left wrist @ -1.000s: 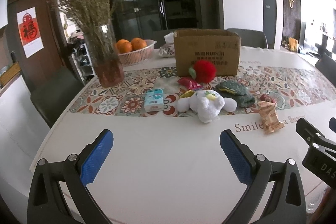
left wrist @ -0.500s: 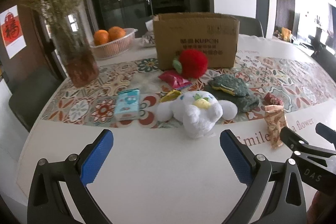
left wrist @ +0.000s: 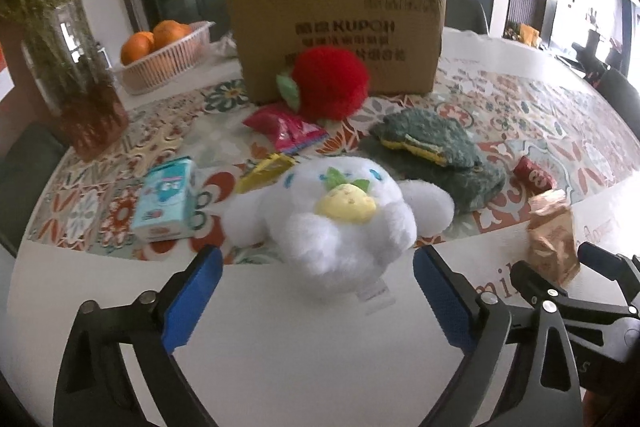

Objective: Organize soft objects
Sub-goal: 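Grasp the white plush toy with the left tool while the right tool grasps the gold biscuit packet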

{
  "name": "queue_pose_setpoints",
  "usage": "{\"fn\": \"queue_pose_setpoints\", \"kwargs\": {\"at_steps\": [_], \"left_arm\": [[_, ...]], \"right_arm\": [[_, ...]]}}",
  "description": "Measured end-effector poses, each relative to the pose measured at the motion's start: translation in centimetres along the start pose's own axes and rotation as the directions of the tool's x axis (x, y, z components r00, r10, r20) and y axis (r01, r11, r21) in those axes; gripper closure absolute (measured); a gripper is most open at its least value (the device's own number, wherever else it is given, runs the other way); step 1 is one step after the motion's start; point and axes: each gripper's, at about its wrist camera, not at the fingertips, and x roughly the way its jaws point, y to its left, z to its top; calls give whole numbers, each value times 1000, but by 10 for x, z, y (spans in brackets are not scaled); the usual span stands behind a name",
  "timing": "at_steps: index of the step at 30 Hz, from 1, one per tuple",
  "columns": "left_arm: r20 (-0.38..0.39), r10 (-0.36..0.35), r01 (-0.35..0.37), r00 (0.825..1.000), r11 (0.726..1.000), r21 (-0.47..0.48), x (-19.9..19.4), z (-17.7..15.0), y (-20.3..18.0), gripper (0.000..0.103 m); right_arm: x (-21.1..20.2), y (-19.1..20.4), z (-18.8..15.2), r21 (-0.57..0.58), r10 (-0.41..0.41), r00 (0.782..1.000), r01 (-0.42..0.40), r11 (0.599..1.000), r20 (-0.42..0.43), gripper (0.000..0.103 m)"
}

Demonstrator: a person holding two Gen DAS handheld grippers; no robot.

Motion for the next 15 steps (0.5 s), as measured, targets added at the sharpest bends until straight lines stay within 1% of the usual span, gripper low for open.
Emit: {"fn": "queue_pose_setpoints", "kwargs": {"at_steps": [4, 9, 13, 14, 15], "left_arm": [[-11, -1, 1, 1000, 1000, 11, 15, 2, -5, 13], [-26, 0, 0, 1000, 1000, 14, 29, 5, -8, 30], [-32, -10, 10, 999, 1000, 13, 35, 5, -9, 34], [-28, -8, 9, 1000, 1000, 13, 35, 5, -9, 36], [-20, -8, 8, 1000, 1000, 14, 34, 4, -8, 39]], "right_arm": [[7, -1, 3, -2, -17, 1000, 17, 1000, 6, 18], [8, 1, 6, -21, -42, 999, 43, 999, 35, 28], [8, 0, 7, -25, -49, 997, 51, 998, 53, 33], [6, 0, 7, -29, -53, 997, 55, 998, 61, 35], [5, 1, 7, -37, -54, 996, 56, 998, 69, 45]]}}
